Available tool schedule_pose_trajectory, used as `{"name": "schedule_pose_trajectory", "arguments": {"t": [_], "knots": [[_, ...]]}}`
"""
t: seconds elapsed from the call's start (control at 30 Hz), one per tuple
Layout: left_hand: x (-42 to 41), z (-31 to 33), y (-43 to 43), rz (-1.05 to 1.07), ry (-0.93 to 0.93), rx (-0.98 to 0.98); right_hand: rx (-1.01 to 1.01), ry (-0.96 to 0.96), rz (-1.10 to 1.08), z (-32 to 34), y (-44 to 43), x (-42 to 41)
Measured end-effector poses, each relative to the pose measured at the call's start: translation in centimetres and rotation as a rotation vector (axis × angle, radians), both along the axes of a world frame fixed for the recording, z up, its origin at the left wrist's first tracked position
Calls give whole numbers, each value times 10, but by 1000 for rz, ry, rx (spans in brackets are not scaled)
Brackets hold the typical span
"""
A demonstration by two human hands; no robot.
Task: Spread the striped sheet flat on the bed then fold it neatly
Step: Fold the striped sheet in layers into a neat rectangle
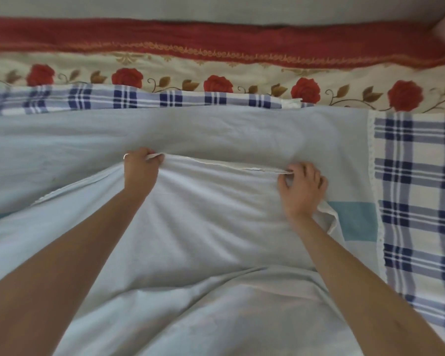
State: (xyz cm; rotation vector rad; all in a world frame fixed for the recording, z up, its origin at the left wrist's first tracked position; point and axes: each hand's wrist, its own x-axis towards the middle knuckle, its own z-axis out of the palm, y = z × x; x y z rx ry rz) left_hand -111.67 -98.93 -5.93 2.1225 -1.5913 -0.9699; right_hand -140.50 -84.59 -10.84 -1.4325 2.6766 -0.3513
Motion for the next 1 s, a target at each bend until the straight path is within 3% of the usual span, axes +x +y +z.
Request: {"name": "schedule_pose_trajectory", "arguments": {"t": [0.1,0.17,0.23,0.4,0.5,0.63,0.73,0.8,1.0], "knots": [[-6,2,-4,-17,44,-26,73,-220,-201,28,16,-20],[-20,7,-13,22,86,-19,19,-294,-232,47,4,-37],[-37,8,-32,88,103,-17,-61,-253,-178,60,-27,-61],[-70,-10,-74,91,62,-110,62,2,-2,35,-93,-107],[-85,-30,-82,8,-56,-139,89,34,-10,4,-85,-114],[-94,-74,-68,-62,-394,-264,-136,176,25,-31,-83,-117],[-100,-82,-67,-78,-489,-320,-221,212,34,-38,-85,-122],[-100,-79,-69,-104,-520,-308,-190,156,23,-31,-85,-120],[-103,-71,-68,-172,-562,-307,193,-243,35,10,-83,-126]]}}
